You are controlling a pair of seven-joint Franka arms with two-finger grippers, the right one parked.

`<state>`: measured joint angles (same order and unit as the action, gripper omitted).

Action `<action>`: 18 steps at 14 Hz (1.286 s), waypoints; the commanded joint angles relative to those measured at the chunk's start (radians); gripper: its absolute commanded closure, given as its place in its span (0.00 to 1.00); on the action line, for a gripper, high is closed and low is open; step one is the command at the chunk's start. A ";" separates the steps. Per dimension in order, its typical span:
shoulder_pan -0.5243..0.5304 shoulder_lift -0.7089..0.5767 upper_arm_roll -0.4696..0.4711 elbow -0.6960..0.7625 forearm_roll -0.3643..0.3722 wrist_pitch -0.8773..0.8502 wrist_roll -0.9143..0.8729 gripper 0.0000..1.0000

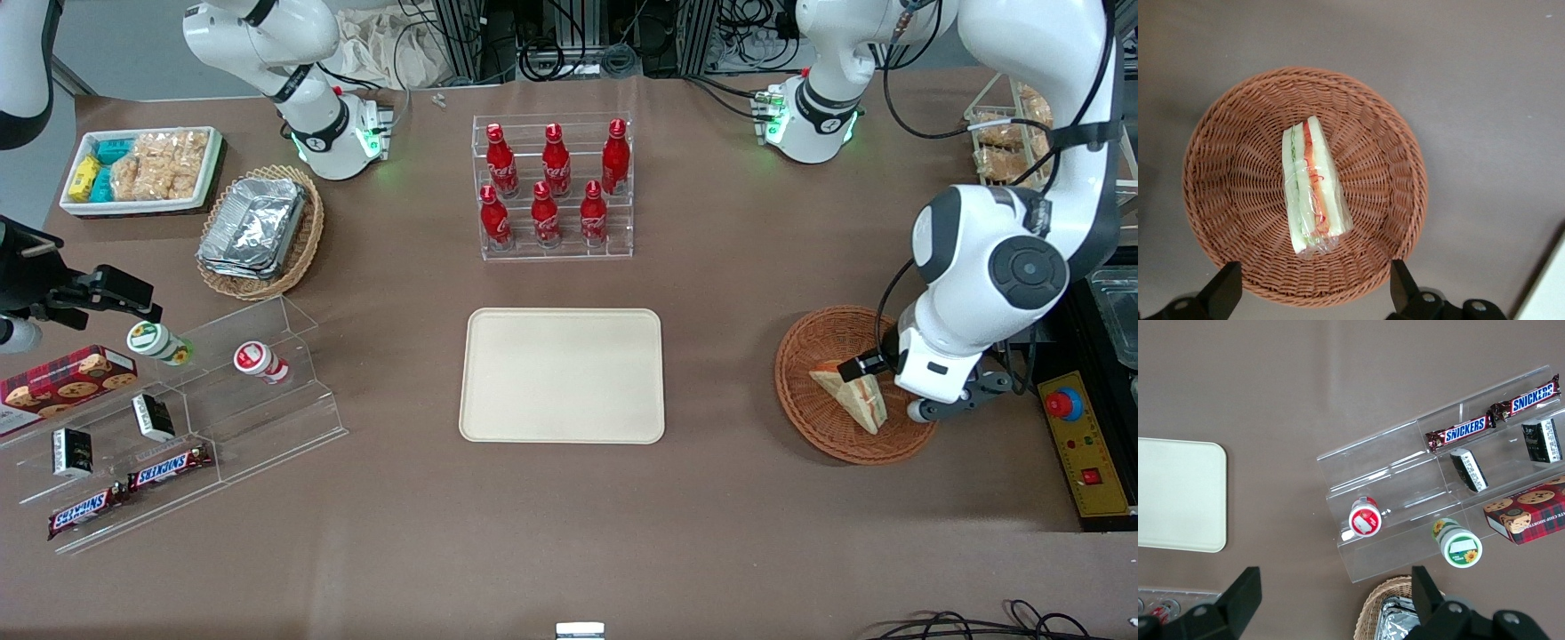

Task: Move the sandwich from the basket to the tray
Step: 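Lower the open left gripper over the wrapped sandwich in the wicker basket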

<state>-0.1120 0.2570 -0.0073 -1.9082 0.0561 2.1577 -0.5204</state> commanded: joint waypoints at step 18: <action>-0.003 0.143 0.033 -0.034 0.016 0.110 -0.124 0.00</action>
<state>-0.1126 0.4089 0.0234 -1.9230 0.0561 2.2445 -0.6159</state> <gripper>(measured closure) 0.000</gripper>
